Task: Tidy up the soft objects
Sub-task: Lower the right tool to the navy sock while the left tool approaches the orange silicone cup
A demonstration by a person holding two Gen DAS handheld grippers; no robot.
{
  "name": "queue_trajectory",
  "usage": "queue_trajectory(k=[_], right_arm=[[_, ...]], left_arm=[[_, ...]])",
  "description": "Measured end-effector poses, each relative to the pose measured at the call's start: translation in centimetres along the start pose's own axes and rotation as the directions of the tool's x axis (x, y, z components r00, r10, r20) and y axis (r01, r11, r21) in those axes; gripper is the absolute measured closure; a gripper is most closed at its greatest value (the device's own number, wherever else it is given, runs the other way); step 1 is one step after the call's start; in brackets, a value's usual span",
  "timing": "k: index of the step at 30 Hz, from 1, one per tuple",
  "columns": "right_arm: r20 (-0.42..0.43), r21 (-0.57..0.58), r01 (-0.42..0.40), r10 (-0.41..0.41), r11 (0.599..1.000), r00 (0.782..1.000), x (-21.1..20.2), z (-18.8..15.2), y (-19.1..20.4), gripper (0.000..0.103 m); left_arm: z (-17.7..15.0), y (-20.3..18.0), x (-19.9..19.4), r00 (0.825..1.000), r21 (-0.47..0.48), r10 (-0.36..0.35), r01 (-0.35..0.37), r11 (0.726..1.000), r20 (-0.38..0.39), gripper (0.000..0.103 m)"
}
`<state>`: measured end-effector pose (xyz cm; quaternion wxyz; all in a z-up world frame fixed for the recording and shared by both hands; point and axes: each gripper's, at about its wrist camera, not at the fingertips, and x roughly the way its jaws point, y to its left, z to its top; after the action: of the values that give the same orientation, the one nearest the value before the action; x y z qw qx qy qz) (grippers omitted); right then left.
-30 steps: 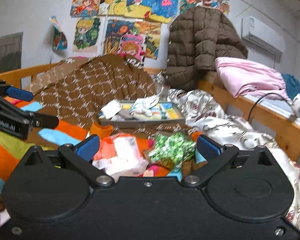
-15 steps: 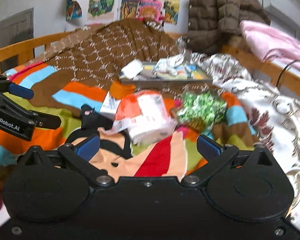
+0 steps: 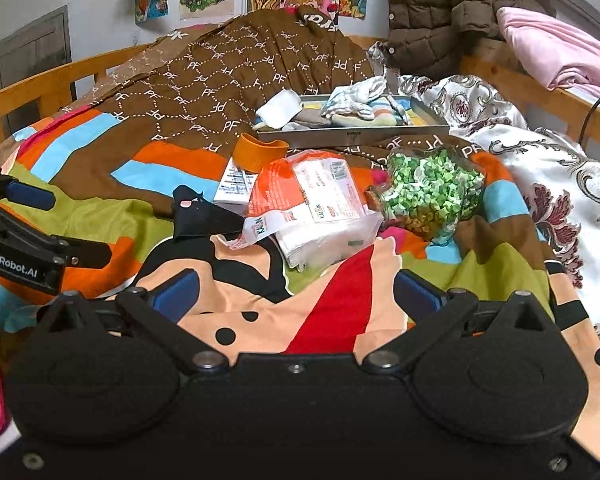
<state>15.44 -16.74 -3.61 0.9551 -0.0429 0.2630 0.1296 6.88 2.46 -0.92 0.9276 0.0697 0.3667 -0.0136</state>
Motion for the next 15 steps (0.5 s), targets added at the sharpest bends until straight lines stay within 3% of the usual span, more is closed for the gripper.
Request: queue_trajectory(k=[4,8,15], right_arm=[[0.003,-0.006,-0.015,0.015,1.000,1.000,0.5,0.2,0.0,0.001],[0.002,-0.018,-0.050,0.050,0.999,0.999,1.6,0.6,0.4,0.001],[0.029,-0.025,-0.138,0.139,0.990,0.990,4.0,1.8,1.1,0.001]], left_arm=[[0.4,0.4,0.0,1.000,0.021,0.023,-0.024,0.999,0.016,0.001],[1.4,0.8,0.0,0.998,0.124,0.044,-0.048,0.991,0.034,0.001],[6.2,2.0,0.9,0.995,0.264,0.088,-0.095,0.960,0.037,0.001]])
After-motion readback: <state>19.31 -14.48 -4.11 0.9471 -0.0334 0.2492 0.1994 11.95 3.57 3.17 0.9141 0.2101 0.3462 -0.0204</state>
